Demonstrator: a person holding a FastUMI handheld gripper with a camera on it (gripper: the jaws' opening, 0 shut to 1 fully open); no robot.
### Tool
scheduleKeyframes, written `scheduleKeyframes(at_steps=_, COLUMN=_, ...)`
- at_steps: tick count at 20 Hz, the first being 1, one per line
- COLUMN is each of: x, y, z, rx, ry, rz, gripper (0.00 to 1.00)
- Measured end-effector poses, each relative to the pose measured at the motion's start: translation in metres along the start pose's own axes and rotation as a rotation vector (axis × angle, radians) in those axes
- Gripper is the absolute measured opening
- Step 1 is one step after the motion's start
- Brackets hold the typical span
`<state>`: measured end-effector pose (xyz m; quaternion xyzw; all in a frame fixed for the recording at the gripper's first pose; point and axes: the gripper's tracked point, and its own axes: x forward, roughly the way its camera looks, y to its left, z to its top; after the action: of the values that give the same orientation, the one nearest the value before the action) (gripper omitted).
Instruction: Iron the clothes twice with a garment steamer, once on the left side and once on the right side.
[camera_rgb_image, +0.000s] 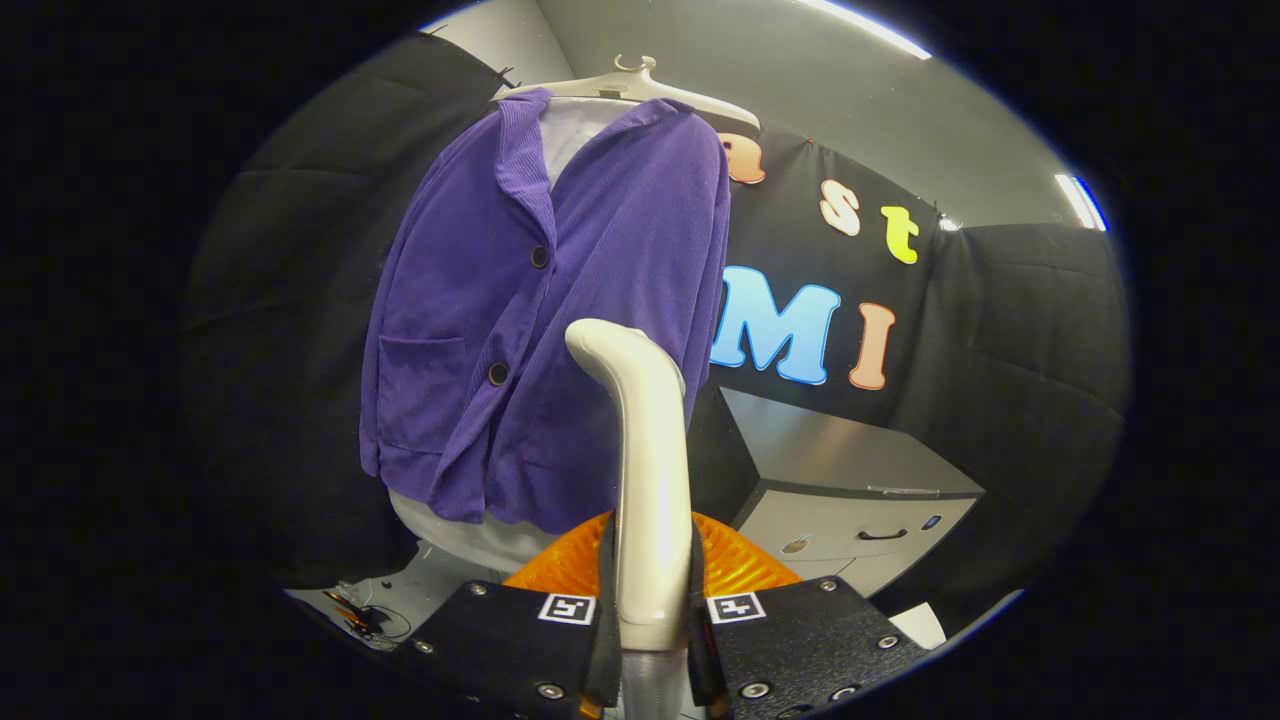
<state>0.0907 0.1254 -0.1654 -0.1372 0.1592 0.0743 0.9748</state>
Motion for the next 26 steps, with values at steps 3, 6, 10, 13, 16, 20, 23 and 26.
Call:
scheduleKeyframes(at_steps=3, x=-0.001, y=0.004, z=-0.021, rx=-0.026, ry=0.020, rz=0.003, gripper=0.26)
scheduleKeyframes(at_steps=6, x=0.000, y=0.010, z=-0.048, rx=-0.034, ry=0.065, rz=0.018, gripper=0.26)
scheduleKeyframes(at_steps=10, x=0.010, y=0.020, z=-0.069, rx=-0.041, ry=0.108, rz=0.030, gripper=0.26)
scheduleKeyframes(at_steps=13, x=0.008, y=0.029, z=-0.075, rx=-0.048, ry=0.117, rz=0.041, gripper=0.26)
scheduleKeyframes(at_steps=16, x=-0.006, y=0.039, z=-0.088, rx=-0.091, ry=0.144, rz=0.079, gripper=0.26)
scheduleKeyframes(at_steps=20, x=-0.030, y=0.053, z=-0.092, rx=-0.064, ry=0.176, rz=0.141, gripper=0.26)
scheduleKeyframes(at_steps=23, x=-0.053, y=0.060, z=-0.066, rx=-0.072, ry=0.122, rz=0.171, gripper=0.26)
scheduleKeyframes(at_steps=26, x=-0.077, y=0.073, z=-0.033, rx=-0.056, ry=0.061, rz=0.205, gripper=0.26)
